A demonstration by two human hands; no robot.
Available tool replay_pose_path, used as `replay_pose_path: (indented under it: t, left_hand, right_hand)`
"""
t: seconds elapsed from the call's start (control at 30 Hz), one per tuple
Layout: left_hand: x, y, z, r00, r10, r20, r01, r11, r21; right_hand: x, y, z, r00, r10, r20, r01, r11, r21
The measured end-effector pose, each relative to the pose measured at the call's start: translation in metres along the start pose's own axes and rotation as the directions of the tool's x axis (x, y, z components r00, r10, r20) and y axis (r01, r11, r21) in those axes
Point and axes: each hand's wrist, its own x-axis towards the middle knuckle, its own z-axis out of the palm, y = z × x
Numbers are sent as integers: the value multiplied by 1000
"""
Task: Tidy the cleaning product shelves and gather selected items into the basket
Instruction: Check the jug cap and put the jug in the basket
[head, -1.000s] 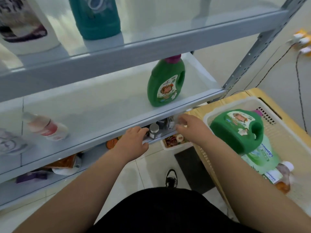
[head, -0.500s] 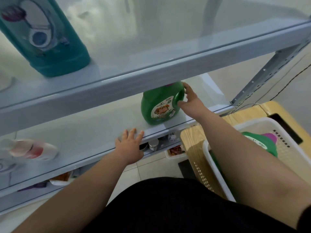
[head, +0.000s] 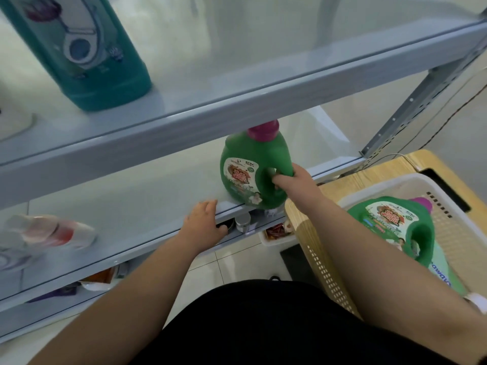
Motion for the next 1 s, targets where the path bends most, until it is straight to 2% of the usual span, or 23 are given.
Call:
replay_pose_path:
  t: [0.1, 0.17, 0.27, 0.37, 0.43, 0.53, 0.6, 0.67, 0.7, 0.77, 0.8, 0.87, 0.93, 1.0]
  left_hand:
    - [-16, -6, -3, 996, -37, -80, 13, 960, -279]
    - [-32, -11, -6, 993, -10, -114, -41, 899, -437]
    - [-67, -22, -12, 997, 54, -51, -74, 673, -735]
    - [-99, -33, -5, 991, 128, -46, -100, 461, -882]
    - [-119, -40, 3, 989, 128, -69, -111, 357, -927]
    - [-144, -52, 12, 996, 27, -90, -94, 270, -958]
    - [-156, -56, 22, 1000, -18, 14, 15, 106, -994]
    - [-169, -58, 34, 988, 32, 149, 151, -74, -986]
    - [-175, -58, 39, 976, 67, 206, 214, -153, -965]
    - [-187, -58, 47, 941, 125, 315, 338, -295, -893]
    - [-192, -56, 50, 924, 146, 354, 383, -332, -862]
    - [-203, -49, 47, 906, 157, 393, 423, -346, -837]
    - [-208, -40, 41, 939, 142, 314, 343, -301, -890]
    - [-208, -34, 37, 973, 74, 217, 229, -231, -946]
  right_hand:
    - [-29, 4, 10, 998, 23, -57, -20, 999, 51]
    - [-50, 6, 18, 998, 36, -52, -32, 997, 67]
    - [-83, 12, 36, 996, 83, -12, -81, 991, 110]
    - [-118, 16, 61, 989, 148, 21, -149, 951, 272]
    - [-143, 15, 77, 984, 179, 20, -174, 915, 364]
    - [-174, 9, 93, 983, 152, 106, -185, 830, 527]
    - [-193, 7, 98, 980, 99, 174, -193, 710, 677]
    - [-207, 13, 105, 976, 39, 215, -194, 607, 771]
    - [-214, 17, 110, 971, 40, 237, -211, 615, 760]
    - [-227, 30, 123, 942, 92, 324, -292, 702, 649]
    - [-233, 37, 130, 912, 117, 392, -351, 716, 603]
    - [-243, 45, 140, 839, 133, 528, -471, 665, 580]
    - [-249, 43, 145, 792, 165, 588, -552, 607, 572]
    - [-248, 40, 146, 802, 182, 569, -539, 632, 557]
